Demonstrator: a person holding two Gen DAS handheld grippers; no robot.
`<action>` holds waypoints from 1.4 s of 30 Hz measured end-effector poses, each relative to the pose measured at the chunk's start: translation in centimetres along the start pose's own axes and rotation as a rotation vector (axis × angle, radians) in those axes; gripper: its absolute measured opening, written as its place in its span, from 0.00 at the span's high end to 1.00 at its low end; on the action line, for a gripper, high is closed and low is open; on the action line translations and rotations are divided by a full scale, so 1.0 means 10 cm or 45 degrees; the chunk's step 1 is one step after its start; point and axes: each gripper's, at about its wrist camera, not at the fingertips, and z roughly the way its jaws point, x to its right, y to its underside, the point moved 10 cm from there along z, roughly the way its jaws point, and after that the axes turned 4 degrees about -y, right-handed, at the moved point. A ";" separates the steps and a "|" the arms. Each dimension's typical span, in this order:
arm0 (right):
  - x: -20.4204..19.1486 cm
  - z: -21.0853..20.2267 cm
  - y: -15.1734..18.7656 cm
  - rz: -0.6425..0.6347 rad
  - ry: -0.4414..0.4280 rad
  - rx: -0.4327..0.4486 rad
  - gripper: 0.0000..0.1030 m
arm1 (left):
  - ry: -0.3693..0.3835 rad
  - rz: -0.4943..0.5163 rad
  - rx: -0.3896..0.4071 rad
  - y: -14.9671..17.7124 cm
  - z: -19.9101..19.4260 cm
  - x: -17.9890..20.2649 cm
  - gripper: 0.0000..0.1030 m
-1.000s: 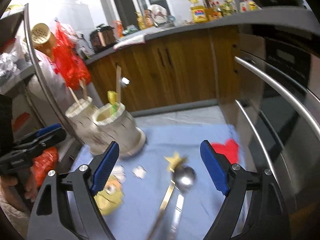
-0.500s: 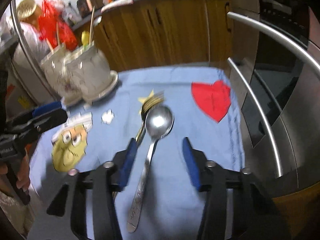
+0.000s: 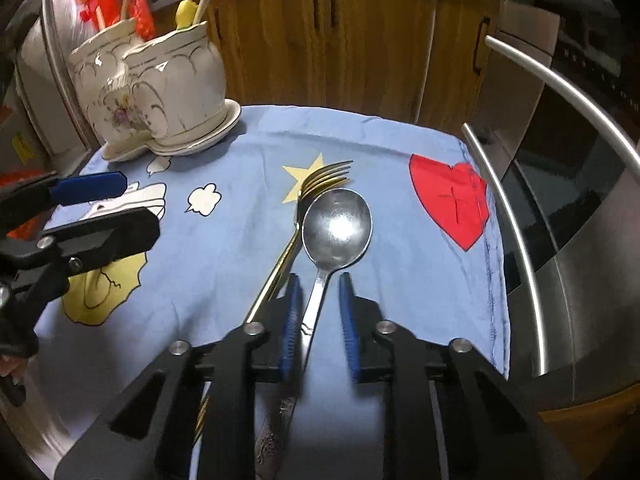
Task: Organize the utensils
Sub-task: 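Grasp the gold fork with the left tool while the right grasps the silver spoon, then lift the gold fork with the left tool while the right carries the spoon to the holder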
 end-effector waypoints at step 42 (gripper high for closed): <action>0.46 -0.32 -0.21 0.339 -0.204 0.195 0.95 | 0.101 -0.119 0.102 -0.52 -0.09 0.16 0.92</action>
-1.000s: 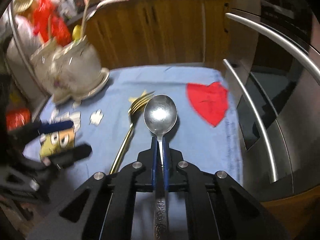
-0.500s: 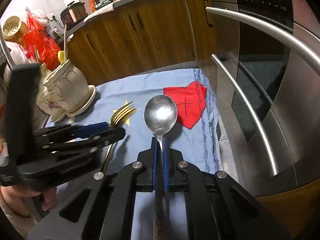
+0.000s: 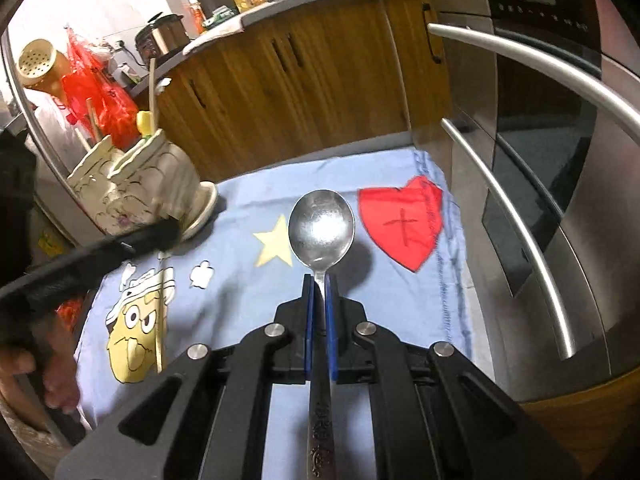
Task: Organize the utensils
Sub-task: 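Lift the gold fork with the left tool while the right carries the spoon to the holder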
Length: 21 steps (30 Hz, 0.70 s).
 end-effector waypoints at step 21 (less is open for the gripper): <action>-1.15 -0.25 -0.52 -0.194 -0.189 0.346 0.95 | 0.043 -0.070 0.382 -0.41 -1.57 -0.71 0.97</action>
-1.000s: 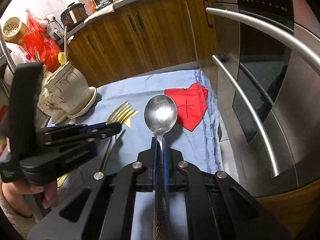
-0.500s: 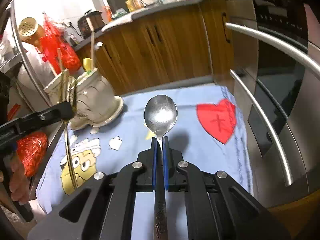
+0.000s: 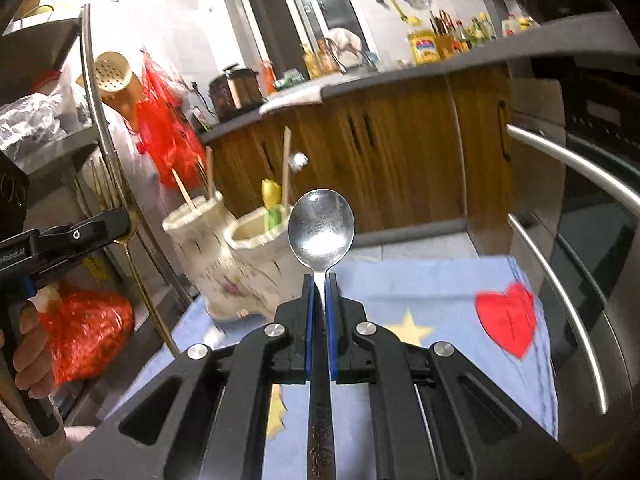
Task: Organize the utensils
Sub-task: 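Lift the gold fork with the left tool while the right carries the spoon to the holder, then drop the gold fork into the larger cup while the right drops the spoon into the smaller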
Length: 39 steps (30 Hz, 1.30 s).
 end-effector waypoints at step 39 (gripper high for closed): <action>-0.39 1.53 -1.06 -0.063 -0.109 0.323 0.95 | -0.198 0.015 0.173 -1.01 0.46 -0.99 0.97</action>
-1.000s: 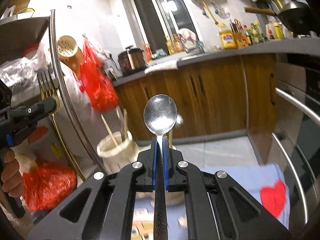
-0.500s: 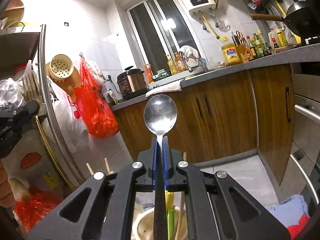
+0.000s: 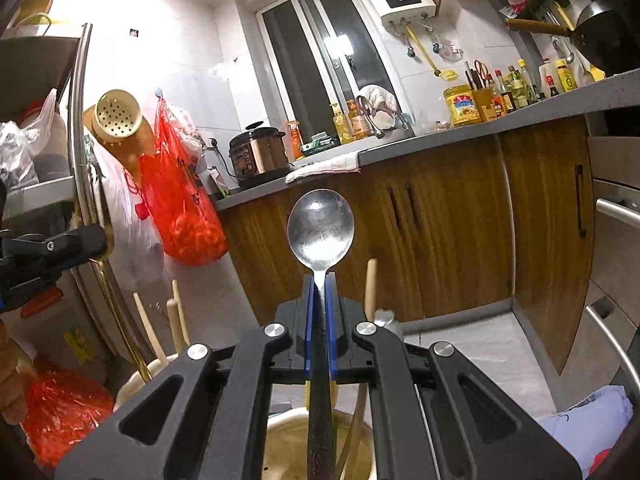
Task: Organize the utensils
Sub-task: 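Drop the gold fork into the larger cup while the right drops the spoon into the smaller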
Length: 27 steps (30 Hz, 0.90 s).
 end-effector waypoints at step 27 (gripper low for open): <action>0.01 -0.65 0.43 -0.109 0.041 -0.149 0.95 | -0.006 -0.020 -0.150 0.48 -0.02 -0.27 0.97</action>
